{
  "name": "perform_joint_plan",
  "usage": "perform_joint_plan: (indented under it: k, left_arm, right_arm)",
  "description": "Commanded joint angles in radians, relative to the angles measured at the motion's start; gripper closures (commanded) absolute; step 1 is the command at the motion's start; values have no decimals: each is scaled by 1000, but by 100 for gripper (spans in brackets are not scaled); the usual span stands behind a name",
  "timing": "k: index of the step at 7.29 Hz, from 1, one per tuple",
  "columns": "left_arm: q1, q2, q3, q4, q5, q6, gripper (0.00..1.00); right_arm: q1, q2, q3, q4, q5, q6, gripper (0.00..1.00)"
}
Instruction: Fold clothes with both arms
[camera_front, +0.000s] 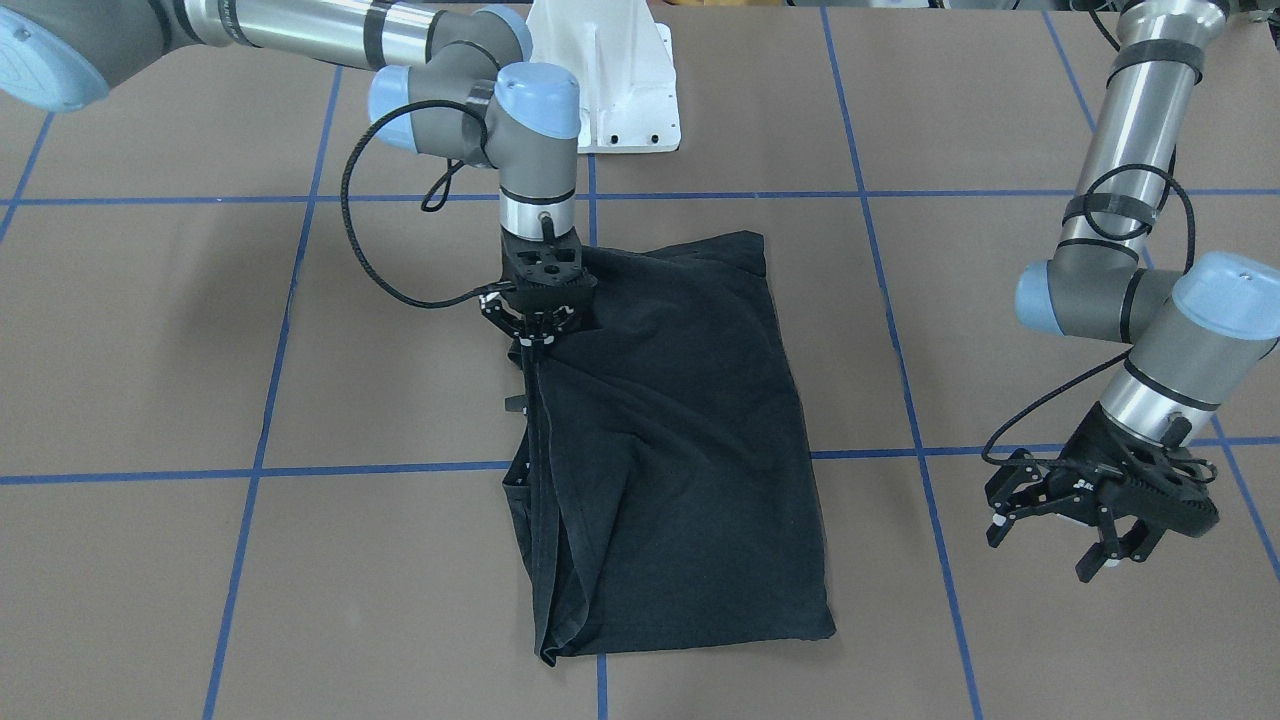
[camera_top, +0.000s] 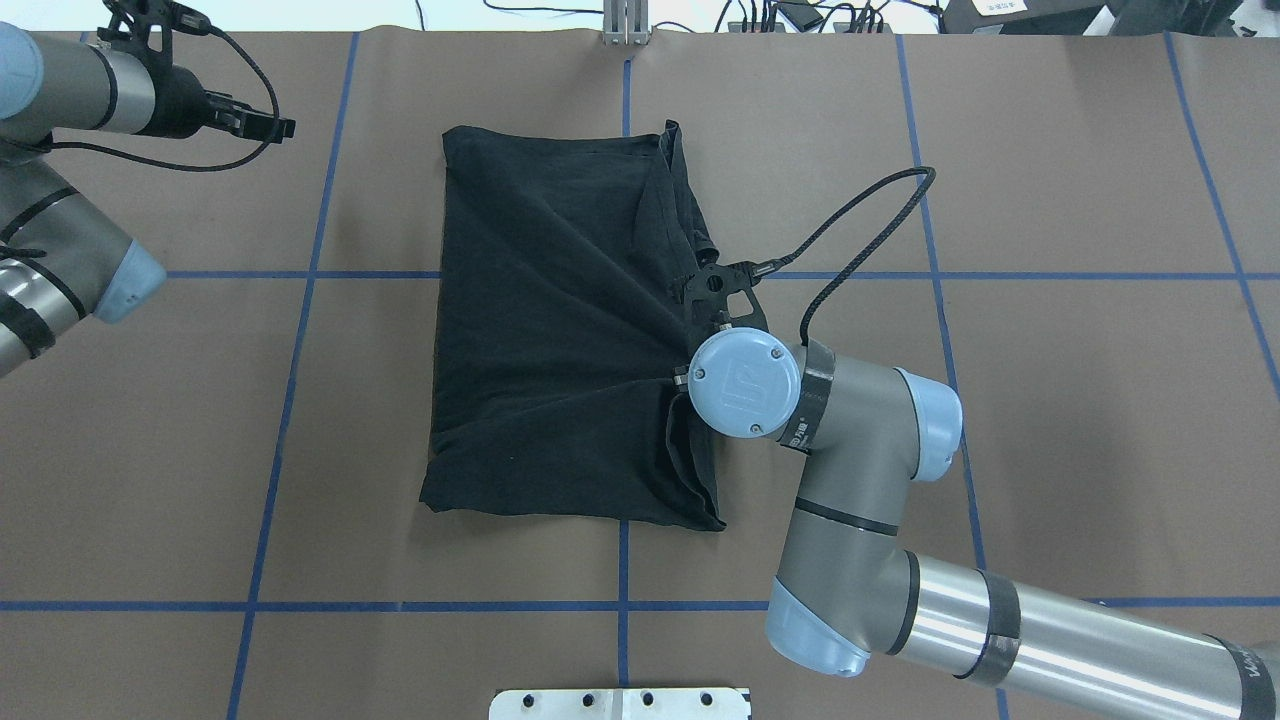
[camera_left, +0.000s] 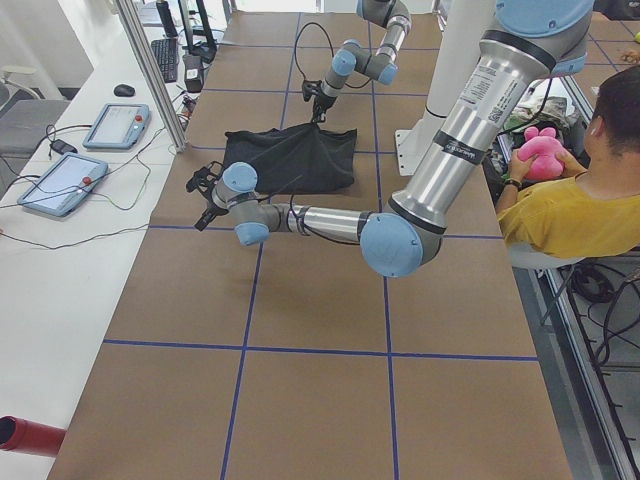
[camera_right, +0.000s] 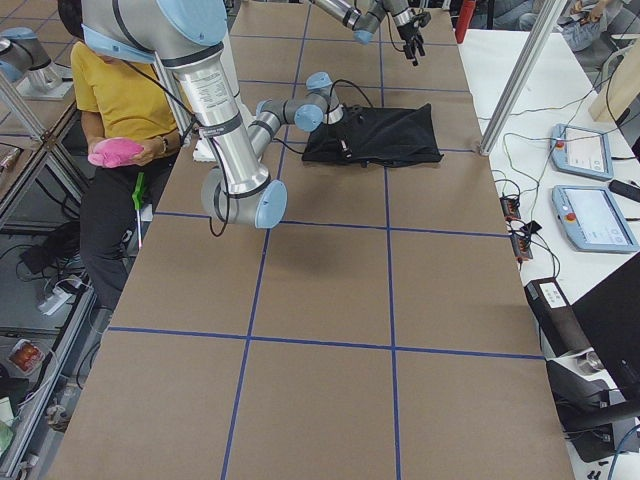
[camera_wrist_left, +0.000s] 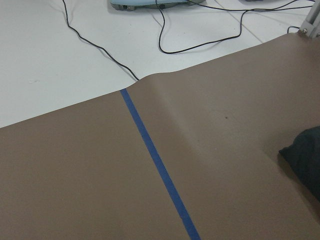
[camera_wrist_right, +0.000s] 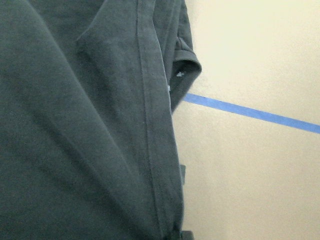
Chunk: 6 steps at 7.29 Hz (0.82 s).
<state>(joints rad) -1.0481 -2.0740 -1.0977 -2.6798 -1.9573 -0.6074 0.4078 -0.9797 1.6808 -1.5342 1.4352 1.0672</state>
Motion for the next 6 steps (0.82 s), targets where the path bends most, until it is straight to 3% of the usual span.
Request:
perform_joint_plan:
  k: [1, 2, 4, 6]
  left_arm:
    - [0, 0, -1, 0, 0, -5, 0]
    - [0, 0, -1, 0, 0, -5, 0]
    - [3, 0, 2, 0, 1, -5, 0]
    - [26, 0, 2, 0, 2, -3, 0]
  right_arm:
    - [-3, -10, 11, 0, -2, 8, 55]
    - [0, 5, 25, 2, -2, 20, 1]
    - [5, 21, 106, -38, 33, 100, 0]
    - [-79, 117, 105, -220, 31, 216, 1]
